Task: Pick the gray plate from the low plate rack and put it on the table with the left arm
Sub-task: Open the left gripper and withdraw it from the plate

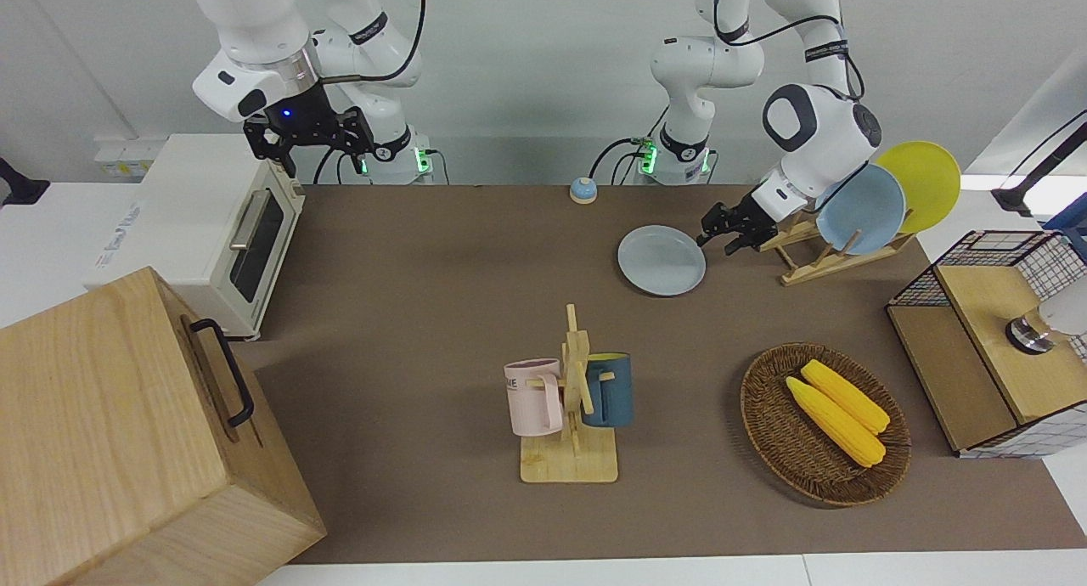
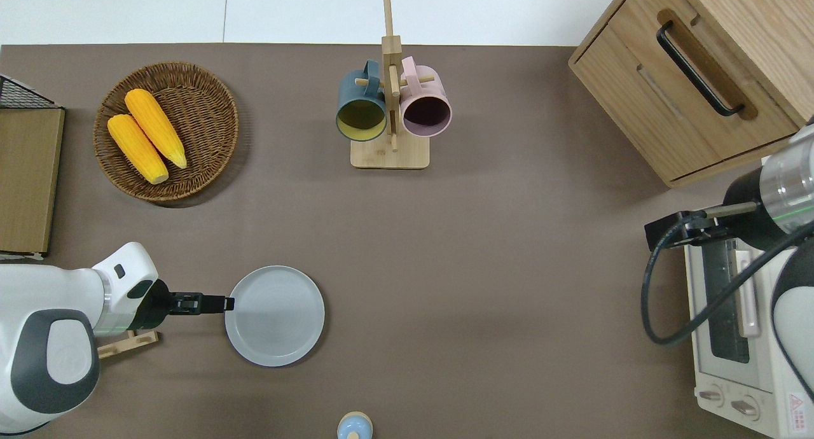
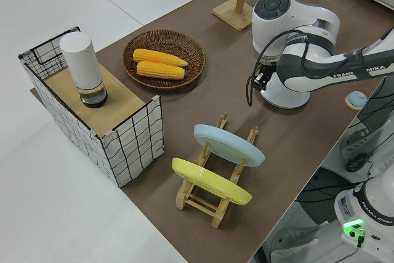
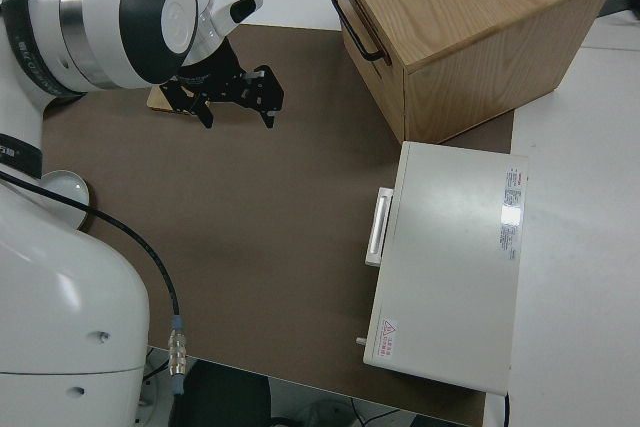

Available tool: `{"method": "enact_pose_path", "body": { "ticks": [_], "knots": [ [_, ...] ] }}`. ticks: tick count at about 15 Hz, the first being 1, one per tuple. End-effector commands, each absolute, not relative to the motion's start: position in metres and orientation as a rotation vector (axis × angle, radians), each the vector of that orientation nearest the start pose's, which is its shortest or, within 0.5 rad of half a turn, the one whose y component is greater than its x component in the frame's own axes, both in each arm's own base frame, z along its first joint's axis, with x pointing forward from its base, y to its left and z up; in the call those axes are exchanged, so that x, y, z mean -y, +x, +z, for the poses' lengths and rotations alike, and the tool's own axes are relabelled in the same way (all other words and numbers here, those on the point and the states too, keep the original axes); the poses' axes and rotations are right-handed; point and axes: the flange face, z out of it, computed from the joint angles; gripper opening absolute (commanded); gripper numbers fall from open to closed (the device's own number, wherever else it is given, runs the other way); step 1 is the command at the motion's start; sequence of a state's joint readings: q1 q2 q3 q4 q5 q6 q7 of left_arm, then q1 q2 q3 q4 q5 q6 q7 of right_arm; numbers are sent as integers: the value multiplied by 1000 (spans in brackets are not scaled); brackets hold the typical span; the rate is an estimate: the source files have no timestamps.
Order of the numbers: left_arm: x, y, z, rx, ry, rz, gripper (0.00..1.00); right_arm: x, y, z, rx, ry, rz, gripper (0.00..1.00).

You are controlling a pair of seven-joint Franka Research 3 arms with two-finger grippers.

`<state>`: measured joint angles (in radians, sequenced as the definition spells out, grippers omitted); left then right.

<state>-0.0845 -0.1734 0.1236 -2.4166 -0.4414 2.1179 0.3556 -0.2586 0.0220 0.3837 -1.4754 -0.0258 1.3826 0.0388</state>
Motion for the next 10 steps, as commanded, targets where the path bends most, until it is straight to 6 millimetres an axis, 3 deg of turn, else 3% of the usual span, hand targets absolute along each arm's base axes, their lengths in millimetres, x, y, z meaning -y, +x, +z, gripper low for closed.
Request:
{"method": "enact_pose_path", "body": {
  "ticks": [1, 6, 10],
  "knots": [
    [3, 477, 426, -71, -3433, 138, 828, -60, 536, 646, 108, -3169, 179, 983],
    [3, 499, 502, -41, -3279, 132, 982, -59, 536, 646, 105, -3169, 181, 983],
    [6, 506, 548, -22, -3238, 74, 989, -60, 536, 645, 108, -3169, 181, 983]
  ]
}}
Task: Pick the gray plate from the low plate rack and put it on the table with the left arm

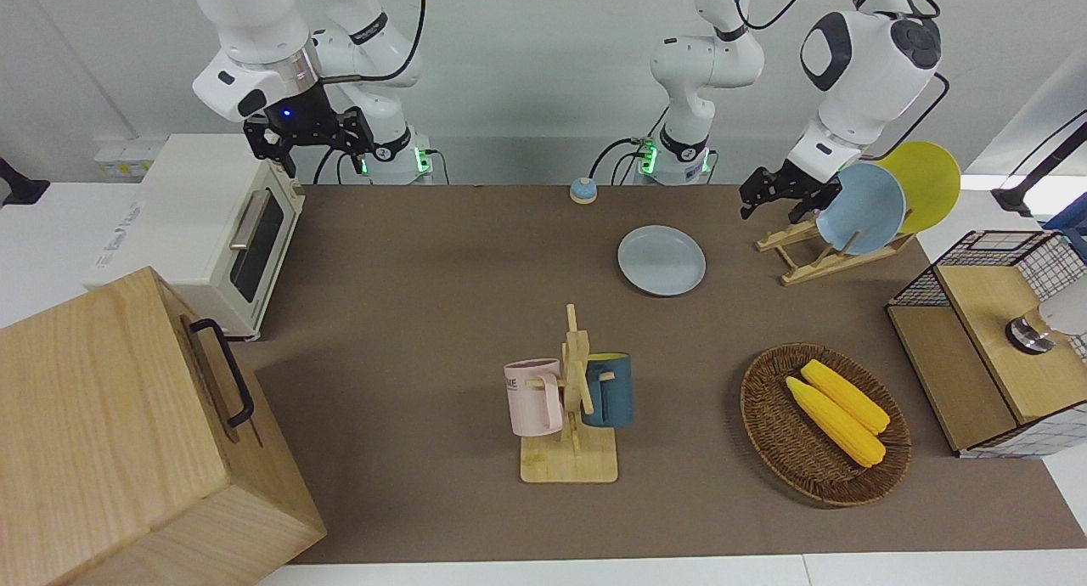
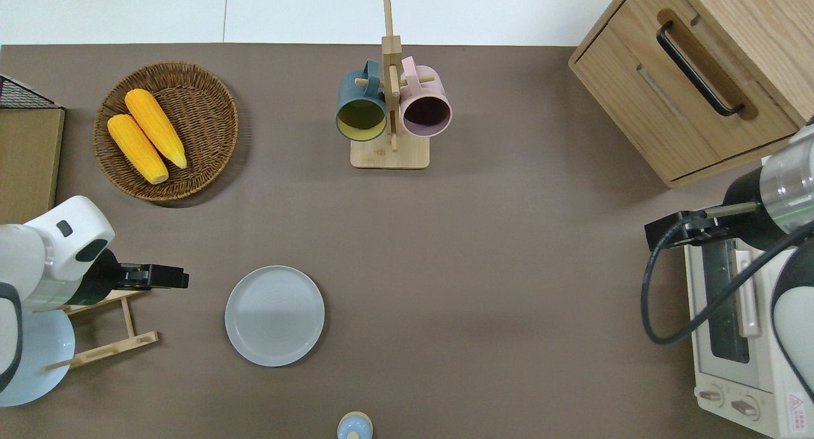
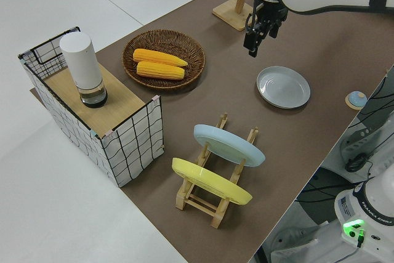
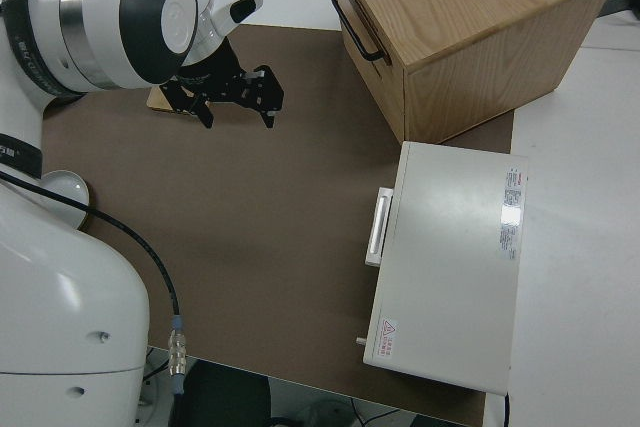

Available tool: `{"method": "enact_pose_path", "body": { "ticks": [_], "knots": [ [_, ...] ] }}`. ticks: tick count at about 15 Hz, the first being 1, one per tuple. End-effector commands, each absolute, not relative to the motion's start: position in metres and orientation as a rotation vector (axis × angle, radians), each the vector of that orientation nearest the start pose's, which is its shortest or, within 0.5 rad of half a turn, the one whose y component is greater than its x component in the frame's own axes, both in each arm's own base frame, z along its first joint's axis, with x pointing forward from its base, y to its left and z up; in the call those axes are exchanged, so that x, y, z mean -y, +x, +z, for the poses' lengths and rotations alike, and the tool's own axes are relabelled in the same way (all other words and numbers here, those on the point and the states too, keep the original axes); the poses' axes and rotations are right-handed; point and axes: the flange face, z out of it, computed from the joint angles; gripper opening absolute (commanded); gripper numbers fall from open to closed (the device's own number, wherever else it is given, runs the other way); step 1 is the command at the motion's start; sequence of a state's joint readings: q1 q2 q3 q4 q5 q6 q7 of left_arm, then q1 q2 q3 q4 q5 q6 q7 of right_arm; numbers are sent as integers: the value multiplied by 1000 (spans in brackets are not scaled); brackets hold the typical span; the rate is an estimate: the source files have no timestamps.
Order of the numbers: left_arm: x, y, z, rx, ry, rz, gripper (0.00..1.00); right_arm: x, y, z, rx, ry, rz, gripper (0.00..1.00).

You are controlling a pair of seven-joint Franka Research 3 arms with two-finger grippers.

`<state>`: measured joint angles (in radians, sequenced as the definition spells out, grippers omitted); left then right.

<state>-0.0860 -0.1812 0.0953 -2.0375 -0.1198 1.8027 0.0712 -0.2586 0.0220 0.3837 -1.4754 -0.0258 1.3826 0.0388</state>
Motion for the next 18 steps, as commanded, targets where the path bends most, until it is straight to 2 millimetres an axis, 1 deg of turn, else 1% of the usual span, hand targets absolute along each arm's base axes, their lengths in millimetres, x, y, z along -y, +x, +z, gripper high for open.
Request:
{"method": "enact_pose_path", "body": {
  "ticks": [1, 2, 3, 4, 5, 8, 10, 18],
  "knots": [
    [6, 507, 560, -18, -3237, 60, 991, -60, 536, 646, 108, -3169, 179, 983],
    [4, 506, 569, -27, -3222, 54, 991, -60, 536, 646, 108, -3169, 178, 983],
    [5, 506, 574, -43, -3197, 54, 993, -60, 536, 646, 108, -3169, 178, 983],
    [9, 506, 579, -64, -3173, 45, 993, -60, 536, 646, 108, -3169, 178, 983],
    [18, 506, 584, -91, -3160, 35, 993, -60, 536, 646, 108, -3169, 178, 983],
    [19, 506, 593, -95, -3156, 32, 993, -60, 536, 646, 108, -3169, 178, 983],
    [17, 506, 597, -80, -3157, 25, 993, -60, 536, 646, 108, -3169, 179, 983],
    [18, 505, 598, -83, -3156, 20, 993, -60, 535, 646, 108, -3169, 176, 983]
  ]
}}
